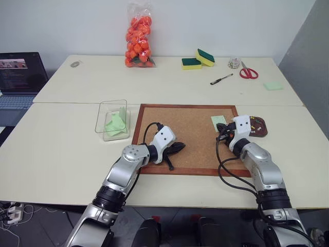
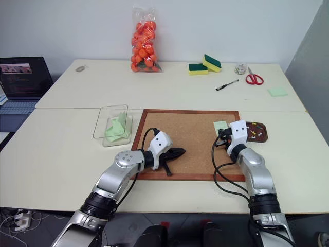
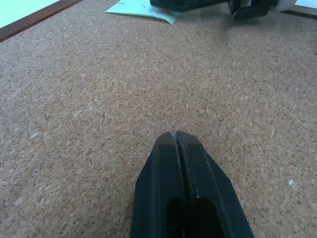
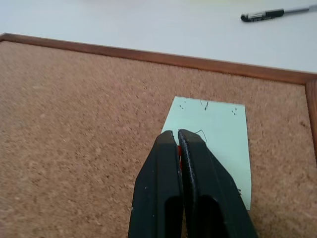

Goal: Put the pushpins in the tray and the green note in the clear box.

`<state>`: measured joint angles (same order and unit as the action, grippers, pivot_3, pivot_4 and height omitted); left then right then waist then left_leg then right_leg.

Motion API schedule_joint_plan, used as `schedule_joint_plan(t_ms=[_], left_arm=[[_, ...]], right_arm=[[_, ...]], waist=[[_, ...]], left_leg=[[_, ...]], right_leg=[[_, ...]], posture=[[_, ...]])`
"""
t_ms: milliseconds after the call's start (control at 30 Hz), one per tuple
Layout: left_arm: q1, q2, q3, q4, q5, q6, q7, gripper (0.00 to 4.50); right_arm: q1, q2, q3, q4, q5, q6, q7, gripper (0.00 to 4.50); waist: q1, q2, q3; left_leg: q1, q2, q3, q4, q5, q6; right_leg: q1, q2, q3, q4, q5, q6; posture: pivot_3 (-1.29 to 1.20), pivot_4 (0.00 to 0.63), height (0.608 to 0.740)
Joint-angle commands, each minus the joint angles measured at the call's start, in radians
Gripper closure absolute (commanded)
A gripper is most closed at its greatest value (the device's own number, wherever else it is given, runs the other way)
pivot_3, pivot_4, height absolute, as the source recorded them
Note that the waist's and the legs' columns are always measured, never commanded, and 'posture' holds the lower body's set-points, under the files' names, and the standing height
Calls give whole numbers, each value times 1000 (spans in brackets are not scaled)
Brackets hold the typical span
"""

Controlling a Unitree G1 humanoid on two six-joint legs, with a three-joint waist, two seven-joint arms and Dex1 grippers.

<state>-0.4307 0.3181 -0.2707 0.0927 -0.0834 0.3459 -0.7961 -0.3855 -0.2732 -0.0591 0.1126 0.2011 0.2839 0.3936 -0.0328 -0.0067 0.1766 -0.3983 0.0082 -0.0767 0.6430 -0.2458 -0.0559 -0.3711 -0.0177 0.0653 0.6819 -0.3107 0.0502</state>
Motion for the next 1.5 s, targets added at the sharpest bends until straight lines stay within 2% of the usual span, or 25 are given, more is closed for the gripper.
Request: schedule_joint_plan(t_ms=[33, 367, 533, 667, 800, 967, 1200, 1233, 1500], left_arm=[[39, 2, -46, 41, 16, 41, -15, 4500], [21, -9, -22, 61, 18, 29, 15, 4500], [-58, -18, 37, 79, -22, 57, 24, 4500], [-130, -46, 105, 61, -119, 168, 20, 3785], [-224, -136, 269, 35, -320, 409, 80, 3066], [-310, -222, 447, 60, -490, 649, 211, 2180], [-352, -280, 558, 104, -575, 799, 366, 827], [-360, -292, 577, 115, -585, 815, 391, 699], [-406, -396, 716, 183, -661, 873, 567, 699]], right_arm=[[-8, -10, -31, -98, 18, -44, 1, 4454], [8, -44, 0, -169, -1, -69, 30, 4454], [40, -73, 22, -229, -9, -72, 62, 4454], [69, -79, 34, -269, -7, -69, 80, 4500], [85, -87, 50, -303, -10, -67, 95, 4500], [86, -85, 55, -321, -6, -60, 100, 4500], [94, -85, 73, -344, -2, -65, 125, 4500], [96, -86, 75, -349, -1, -66, 129, 4500], [109, -102, 100, -386, -12, -80, 162, 4500]], waist=[[0, 0, 0], [0, 0, 0], [3, 0, 0], [0, -1, 1], [0, -2, 1], [-2, -4, 2], [-1, -6, 3], [0, -6, 4], [2, -7, 4]], left_leg=[[0, 0, 0, 0, 0, 0], [0, 0, 0, 0, 0, 0], [0, 0, 0, 1, 0, 0], [0, 0, -1, 2, 0, 0], [-3, 0, -1, 1, 0, 0], [-4, 0, -1, 1, 0, 0], [-3, 0, -1, 1, 0, -1], [-3, 0, -1, 1, 0, -1], [-3, 0, -1, 1, 2, -4]], right_leg=[[0, 0, 0, 0, 0, 0], [0, 0, 0, 0, 0, 0], [1, 0, 0, 0, 0, 0], [1, 0, -1, 0, 1, 1], [-2, 0, -1, 0, 0, 1], [-2, 0, -1, -1, 0, 1], [-2, 0, -1, 0, 0, 1], [-2, 0, -1, 0, 0, 1], [-2, 0, -1, -1, 0, 1]], posture=[[0, 150, 740], [0, 150, 740], [0, 150, 740], [0, 150, 740], [0, 150, 740], [0, 150, 740], [0, 150, 740], [0, 150, 740], [0, 150, 740]])
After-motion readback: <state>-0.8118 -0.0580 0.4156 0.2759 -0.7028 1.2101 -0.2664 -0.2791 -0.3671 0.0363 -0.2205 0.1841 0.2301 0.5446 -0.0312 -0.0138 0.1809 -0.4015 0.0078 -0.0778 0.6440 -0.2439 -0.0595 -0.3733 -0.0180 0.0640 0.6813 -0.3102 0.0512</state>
